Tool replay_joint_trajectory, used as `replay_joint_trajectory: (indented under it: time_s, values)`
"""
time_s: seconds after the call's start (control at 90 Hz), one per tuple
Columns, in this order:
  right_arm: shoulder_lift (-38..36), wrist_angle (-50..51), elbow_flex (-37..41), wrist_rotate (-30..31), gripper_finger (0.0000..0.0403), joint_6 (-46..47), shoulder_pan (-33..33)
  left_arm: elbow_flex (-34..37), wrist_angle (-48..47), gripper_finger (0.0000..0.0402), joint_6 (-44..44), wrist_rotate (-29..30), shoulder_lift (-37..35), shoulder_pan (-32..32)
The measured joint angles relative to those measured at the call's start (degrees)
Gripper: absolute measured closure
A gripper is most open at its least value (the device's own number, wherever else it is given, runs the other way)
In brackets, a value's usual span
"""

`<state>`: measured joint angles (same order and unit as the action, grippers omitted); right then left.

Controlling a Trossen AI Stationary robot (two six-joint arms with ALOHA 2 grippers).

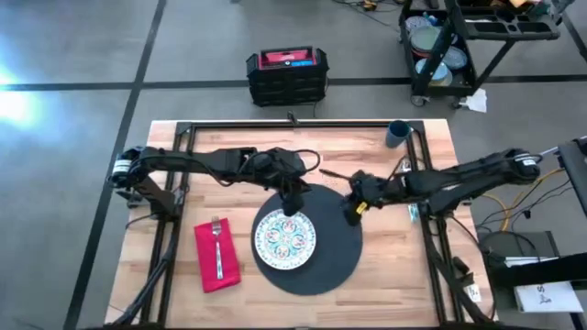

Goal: Set table place
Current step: Put the blue knife on the black placemat

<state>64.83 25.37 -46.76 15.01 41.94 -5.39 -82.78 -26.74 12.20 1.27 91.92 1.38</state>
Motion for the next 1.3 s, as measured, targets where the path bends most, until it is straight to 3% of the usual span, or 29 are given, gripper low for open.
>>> replay_joint_trajectory:
  time_s: [0.144,0.422,0.667,1.067,1.3]
  values:
    - [0.59,14.56,-8.08,9.14,0.0403,-0.65,3.50,0.00,1.78,0.0379,-6.68,2.97,0.00,1.05]
    - [4.66,31.93,-7.90,8.98,0.0403,1.97,19.01,0.00,-3.52,0.0379,-10.56,3.86,0.00,5.84]
    - [7.17,33.02,1.48,4.01,0.0403,5.56,25.24,0.01,-7.96,0.0379,-11.83,3.82,0.01,7.05]
    - [7.61,34.13,14.72,4.52,0.0403,19.45,25.57,0.11,-7.87,0.0379,-12.15,3.75,0.02,7.05]
    - [7.73,34.01,17.89,7.55,0.0403,25.68,25.57,0.11,-6.80,0.0379,-11.80,3.68,0.02,7.05]
